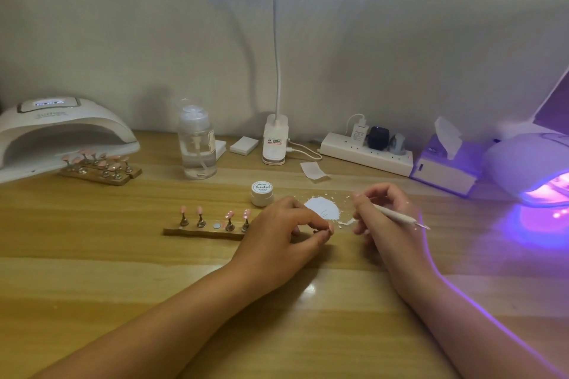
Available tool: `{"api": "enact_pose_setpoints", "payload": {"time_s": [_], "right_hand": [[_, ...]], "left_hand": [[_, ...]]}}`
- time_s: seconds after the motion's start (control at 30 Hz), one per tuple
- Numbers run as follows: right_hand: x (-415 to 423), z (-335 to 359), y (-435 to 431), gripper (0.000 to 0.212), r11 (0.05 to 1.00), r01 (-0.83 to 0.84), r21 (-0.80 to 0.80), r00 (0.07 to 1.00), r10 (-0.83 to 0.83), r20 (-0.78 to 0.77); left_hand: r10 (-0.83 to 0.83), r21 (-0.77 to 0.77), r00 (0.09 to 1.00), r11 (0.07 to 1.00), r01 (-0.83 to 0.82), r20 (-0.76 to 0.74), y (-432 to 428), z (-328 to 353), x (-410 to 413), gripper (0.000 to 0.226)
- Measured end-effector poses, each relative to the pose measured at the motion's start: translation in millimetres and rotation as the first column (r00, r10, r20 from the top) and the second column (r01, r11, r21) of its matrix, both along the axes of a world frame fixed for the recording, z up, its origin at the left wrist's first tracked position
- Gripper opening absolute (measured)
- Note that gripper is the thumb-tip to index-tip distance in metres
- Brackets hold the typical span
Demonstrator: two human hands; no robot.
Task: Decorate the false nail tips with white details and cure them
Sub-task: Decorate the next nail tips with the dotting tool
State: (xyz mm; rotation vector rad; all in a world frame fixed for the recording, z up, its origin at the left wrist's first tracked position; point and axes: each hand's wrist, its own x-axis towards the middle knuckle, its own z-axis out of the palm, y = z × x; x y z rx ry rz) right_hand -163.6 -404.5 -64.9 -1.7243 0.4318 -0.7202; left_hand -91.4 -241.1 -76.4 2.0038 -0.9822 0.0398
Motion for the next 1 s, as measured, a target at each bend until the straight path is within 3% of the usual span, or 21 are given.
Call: {"api": "enact_pose_setpoints", "payload": {"time_s": [0.07, 0.3, 0.63, 1.0], "right_hand": [[-1.0, 3.2, 2.0, 0.024, 0.998, -0.011, 0.061, 1.0, 0.01, 0.016], [0.7, 5.7, 17.1, 0.019, 0.966, -0.098, 0.241, 0.995, 0.092, 0.034], [1.0, -1.0, 23.1, 0.031, 0.991, -0.1, 0.09, 0.988, 0.11, -0.106], [1.6, -1.6, 24.2, 0.022, 0.979, -0.136, 0.151, 0.99, 0.138, -0.002]], "left_hand": [[-0.011, 0.005, 1.0, 1.0, 0.011, 0.005, -0.1, 0.1, -0.8, 0.013], [0.041, 0.02, 0.999, 0.999, -0.041, 0.015, -1.2, -1.7, 3.5, 0.008], [0.071, 0.051, 0.997, 0.996, -0.07, -0.011, -3.7, -3.3, 6.8, 0.013], [0.068, 0.038, 0.997, 0.997, -0.067, -0.023, -2.2, -4.4, 7.8, 0.01]]}}
